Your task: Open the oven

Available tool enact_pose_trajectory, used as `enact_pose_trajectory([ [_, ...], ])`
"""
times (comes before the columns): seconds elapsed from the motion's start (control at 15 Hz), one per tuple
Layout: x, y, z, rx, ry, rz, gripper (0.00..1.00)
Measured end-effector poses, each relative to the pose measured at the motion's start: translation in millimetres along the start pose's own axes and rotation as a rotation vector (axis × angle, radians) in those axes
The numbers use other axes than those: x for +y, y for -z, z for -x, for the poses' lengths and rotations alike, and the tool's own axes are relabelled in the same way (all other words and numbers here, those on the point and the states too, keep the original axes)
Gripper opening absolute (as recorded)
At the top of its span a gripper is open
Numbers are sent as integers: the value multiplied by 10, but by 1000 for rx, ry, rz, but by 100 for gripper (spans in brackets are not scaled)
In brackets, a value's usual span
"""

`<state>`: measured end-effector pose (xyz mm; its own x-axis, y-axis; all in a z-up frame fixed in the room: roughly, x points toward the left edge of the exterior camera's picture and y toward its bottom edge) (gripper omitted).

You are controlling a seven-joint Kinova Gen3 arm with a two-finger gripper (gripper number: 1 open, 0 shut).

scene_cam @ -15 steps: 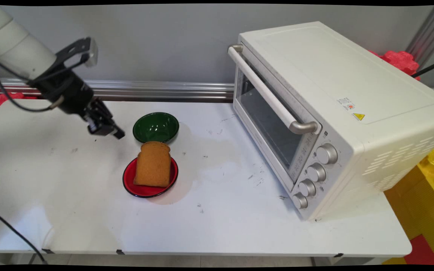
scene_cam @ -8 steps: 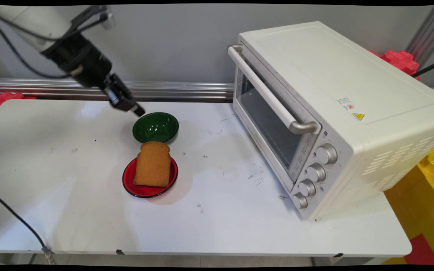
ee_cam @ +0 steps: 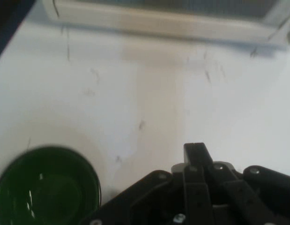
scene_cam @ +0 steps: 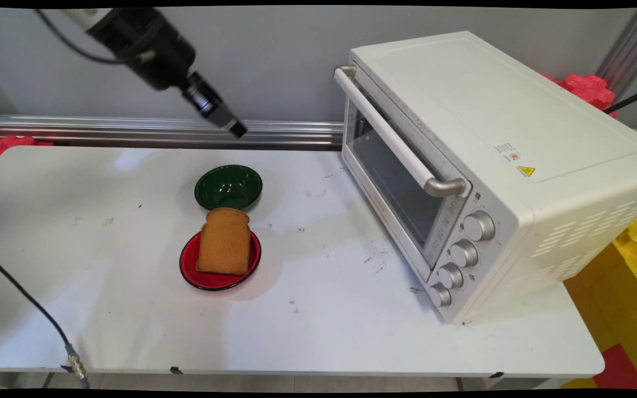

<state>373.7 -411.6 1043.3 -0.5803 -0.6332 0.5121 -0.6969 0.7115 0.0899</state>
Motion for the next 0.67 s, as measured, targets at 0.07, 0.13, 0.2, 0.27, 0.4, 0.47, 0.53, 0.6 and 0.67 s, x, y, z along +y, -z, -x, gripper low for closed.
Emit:
enact_pose_trajectory([
  [0.07,16,11,-93,12,-3,-2,0],
  [0.13,34,17,-202,25,-8,-3,0],
  [0.2,49,17,-307,38,-16,-6,0],
  [0.27,59,16,-389,47,-22,-8,0],
  [0.4,73,8,-504,56,-30,-13,100],
  [0.47,77,2,-541,57,-32,-14,100],
  [0.53,87,-10,-594,59,-35,-15,100],
  [0.6,95,-25,-637,61,-37,-15,100],
  [0.67,103,-45,-686,63,-40,-14,100],
])
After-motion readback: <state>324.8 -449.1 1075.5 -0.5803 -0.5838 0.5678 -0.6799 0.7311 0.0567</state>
